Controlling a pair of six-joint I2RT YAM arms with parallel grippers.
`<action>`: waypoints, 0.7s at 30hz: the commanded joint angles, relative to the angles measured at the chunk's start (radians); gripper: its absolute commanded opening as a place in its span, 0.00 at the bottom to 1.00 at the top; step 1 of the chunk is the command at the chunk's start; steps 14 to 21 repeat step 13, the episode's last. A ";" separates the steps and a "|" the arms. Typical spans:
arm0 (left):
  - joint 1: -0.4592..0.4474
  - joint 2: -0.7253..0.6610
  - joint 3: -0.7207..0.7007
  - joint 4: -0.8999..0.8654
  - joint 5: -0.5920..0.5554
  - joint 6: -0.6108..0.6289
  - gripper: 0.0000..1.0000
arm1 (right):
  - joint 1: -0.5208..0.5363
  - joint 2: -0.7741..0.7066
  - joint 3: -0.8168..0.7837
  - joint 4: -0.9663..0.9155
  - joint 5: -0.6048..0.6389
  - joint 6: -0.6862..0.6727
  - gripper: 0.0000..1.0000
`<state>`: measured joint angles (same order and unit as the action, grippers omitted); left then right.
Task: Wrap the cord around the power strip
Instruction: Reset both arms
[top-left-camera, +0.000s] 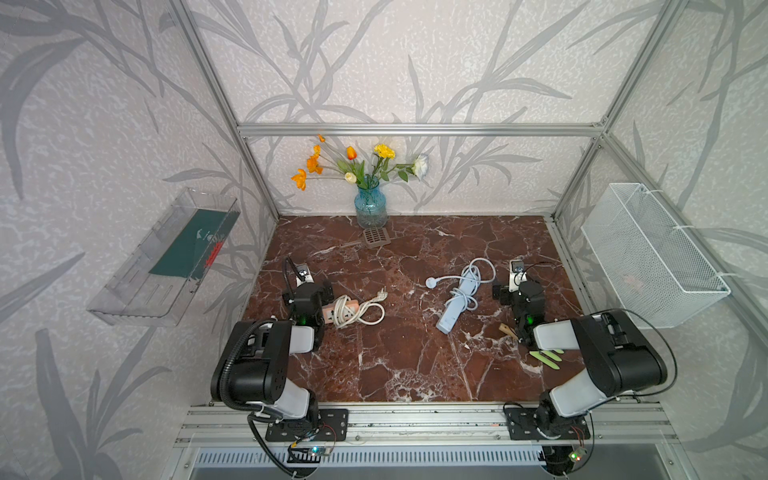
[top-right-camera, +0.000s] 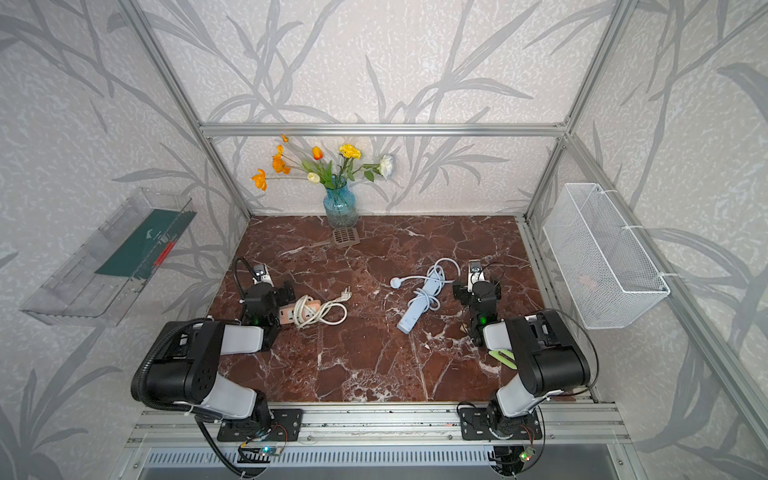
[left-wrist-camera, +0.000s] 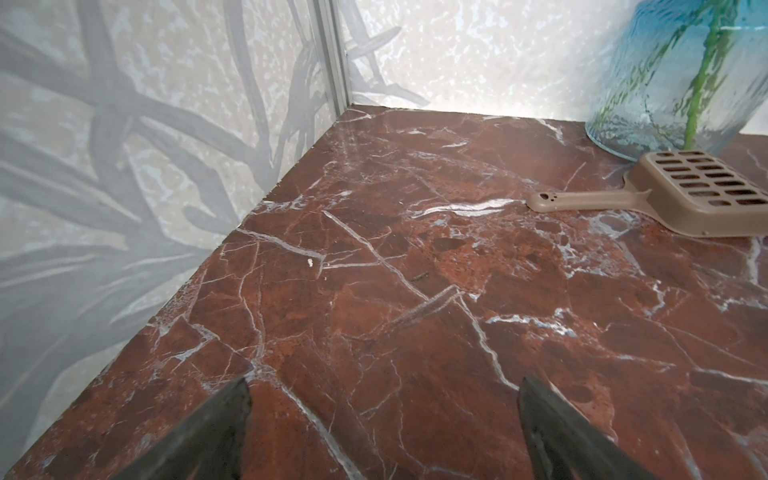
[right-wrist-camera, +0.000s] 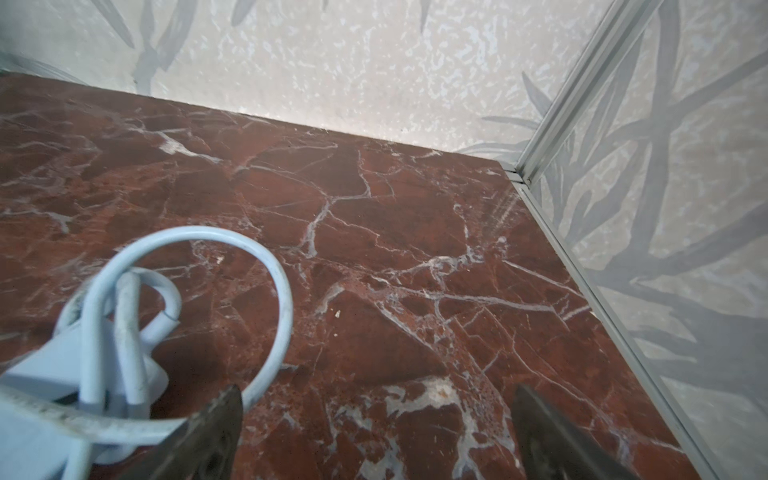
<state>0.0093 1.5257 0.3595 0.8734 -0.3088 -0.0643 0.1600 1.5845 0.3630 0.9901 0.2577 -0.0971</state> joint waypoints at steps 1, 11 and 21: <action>-0.022 -0.004 0.036 -0.042 -0.006 -0.019 0.99 | 0.004 0.009 -0.006 0.034 0.014 0.028 0.99; -0.020 0.001 0.050 -0.063 0.095 0.019 0.99 | 0.001 0.012 -0.009 0.045 0.017 0.028 0.99; -0.012 0.000 0.049 -0.062 0.098 0.011 0.99 | 0.001 0.012 -0.009 0.045 0.017 0.029 0.99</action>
